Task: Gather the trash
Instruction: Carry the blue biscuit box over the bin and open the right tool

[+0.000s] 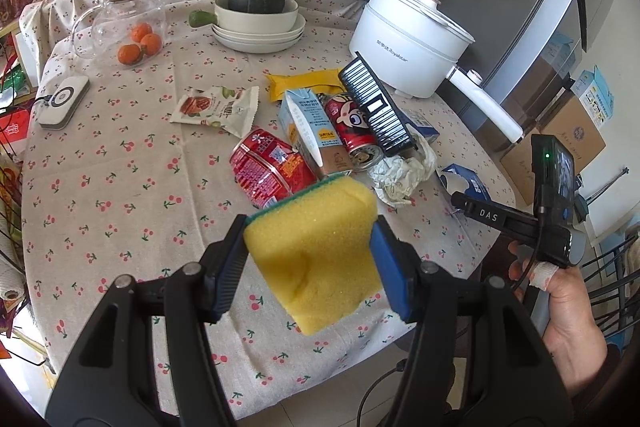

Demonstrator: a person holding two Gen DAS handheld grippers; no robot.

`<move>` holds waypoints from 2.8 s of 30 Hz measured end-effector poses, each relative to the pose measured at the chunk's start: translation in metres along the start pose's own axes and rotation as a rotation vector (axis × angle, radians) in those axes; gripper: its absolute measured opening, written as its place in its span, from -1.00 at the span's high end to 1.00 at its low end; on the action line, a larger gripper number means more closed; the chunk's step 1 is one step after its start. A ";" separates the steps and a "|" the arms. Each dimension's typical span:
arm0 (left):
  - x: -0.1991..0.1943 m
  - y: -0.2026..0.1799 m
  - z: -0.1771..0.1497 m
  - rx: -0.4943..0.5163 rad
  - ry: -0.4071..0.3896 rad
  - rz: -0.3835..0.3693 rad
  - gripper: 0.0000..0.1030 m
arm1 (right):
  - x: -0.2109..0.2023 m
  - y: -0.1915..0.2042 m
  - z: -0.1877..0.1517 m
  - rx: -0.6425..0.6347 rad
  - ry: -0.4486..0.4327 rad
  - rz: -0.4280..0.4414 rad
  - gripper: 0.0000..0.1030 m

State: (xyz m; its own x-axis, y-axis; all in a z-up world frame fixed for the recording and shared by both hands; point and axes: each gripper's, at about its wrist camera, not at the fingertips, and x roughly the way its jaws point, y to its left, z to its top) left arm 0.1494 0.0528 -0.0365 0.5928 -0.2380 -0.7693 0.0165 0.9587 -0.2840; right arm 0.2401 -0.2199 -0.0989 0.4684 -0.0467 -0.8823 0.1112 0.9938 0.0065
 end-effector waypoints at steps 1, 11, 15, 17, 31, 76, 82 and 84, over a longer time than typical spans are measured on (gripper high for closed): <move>0.000 -0.001 0.000 -0.001 0.002 -0.006 -0.19 | -0.003 -0.001 -0.001 -0.001 0.000 0.007 -0.28; -0.001 -0.024 -0.007 0.037 0.024 -0.057 -0.19 | -0.042 -0.029 -0.015 0.024 0.007 0.090 -0.28; 0.001 -0.039 -0.012 0.056 0.043 -0.095 -0.19 | -0.062 -0.045 -0.025 0.010 -0.009 0.104 -0.28; 0.002 -0.048 -0.014 0.059 0.057 -0.119 -0.19 | -0.071 -0.055 -0.032 0.010 -0.014 0.112 -0.28; 0.026 -0.141 -0.045 0.187 0.132 -0.237 -0.19 | -0.106 -0.160 -0.095 0.100 -0.014 0.103 -0.28; 0.048 -0.161 -0.069 0.328 0.150 -0.105 -0.99 | -0.081 -0.222 -0.134 0.150 0.100 0.043 -0.67; 0.041 -0.131 -0.060 0.277 0.153 -0.060 -0.99 | -0.080 -0.197 -0.120 0.098 0.093 0.041 -0.68; 0.038 -0.121 -0.058 0.263 0.152 -0.050 -0.99 | -0.081 -0.187 -0.114 0.079 0.087 0.037 -0.68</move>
State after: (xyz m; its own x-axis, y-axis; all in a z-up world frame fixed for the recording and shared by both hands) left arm 0.1233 -0.0816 -0.0646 0.4586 -0.2878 -0.8407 0.2626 0.9477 -0.1812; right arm 0.0818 -0.3901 -0.0826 0.3959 0.0022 -0.9183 0.1655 0.9834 0.0737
